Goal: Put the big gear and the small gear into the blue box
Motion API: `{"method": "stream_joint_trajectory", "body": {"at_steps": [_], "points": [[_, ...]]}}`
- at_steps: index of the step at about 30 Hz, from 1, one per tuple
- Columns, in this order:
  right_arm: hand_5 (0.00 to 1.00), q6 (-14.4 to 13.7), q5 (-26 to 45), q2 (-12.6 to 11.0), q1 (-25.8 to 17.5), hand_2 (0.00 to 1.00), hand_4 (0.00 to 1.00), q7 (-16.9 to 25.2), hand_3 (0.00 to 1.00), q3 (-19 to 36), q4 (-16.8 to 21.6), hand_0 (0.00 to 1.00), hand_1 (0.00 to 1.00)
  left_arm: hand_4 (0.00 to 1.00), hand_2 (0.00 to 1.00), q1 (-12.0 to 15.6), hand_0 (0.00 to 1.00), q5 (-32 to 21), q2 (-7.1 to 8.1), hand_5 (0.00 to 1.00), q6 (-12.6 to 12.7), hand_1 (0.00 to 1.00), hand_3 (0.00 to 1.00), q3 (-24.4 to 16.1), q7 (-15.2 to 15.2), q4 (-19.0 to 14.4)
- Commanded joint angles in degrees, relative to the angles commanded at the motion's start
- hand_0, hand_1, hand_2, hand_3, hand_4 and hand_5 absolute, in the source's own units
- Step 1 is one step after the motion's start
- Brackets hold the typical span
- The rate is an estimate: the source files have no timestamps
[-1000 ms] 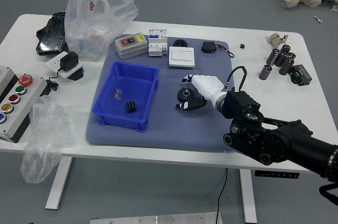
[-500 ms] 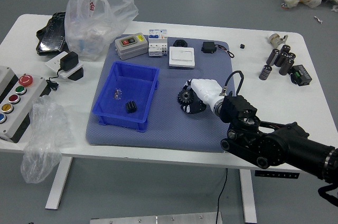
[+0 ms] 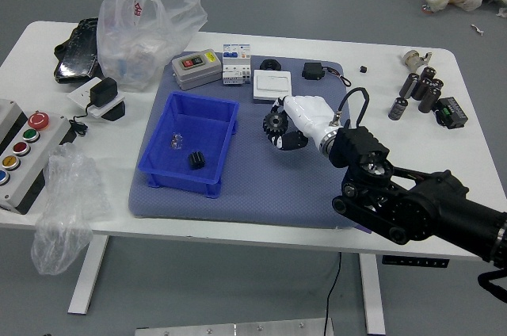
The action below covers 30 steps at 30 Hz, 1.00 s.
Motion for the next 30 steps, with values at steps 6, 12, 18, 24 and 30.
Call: {"method": "stream_joint_trajectory", "body": {"at_steps": [6,12,18,24,30], "points": [[0.206,0.8,-2.0,0.7,1.9,0.482,0.461,-0.8,0.577,-0.3,4.4,0.637,0.629,0.745,0.609,0.0,0.664,0.2,-0.05,0.658,0.0,0.617,0.756,-0.2,0.1,0.0],[0.234,1.1,-1.7,3.8,4.2,0.539,0.5,-0.7,0.598,-4.1,6.1,0.645,0.632,0.745,0.609,0.1,0.664,0.5,-0.06,0.66,0.0,0.617,0.757,-0.5,0.4,-0.1],[0.297,1.7,0.0,6.4,6.1,0.721,0.567,-0.3,0.671,-8.3,5.2,0.7,0.715,0.747,0.609,0.0,0.664,1.1,0.03,0.662,0.0,0.617,0.756,-0.9,0.7,-0.2],[0.347,1.7,1.1,7.4,7.0,0.822,0.606,0.3,0.736,-10.4,4.3,0.795,0.825,0.746,0.609,0.0,0.664,2.1,0.04,0.663,0.1,0.617,0.755,-1.8,1.3,-0.3],[0.342,1.2,1.5,7.6,7.3,0.855,0.593,0.7,0.792,-10.8,3.4,0.836,0.864,0.748,0.609,-0.3,0.664,2.4,0.02,0.665,0.0,0.617,0.755,-2.0,1.3,-0.4]]}}
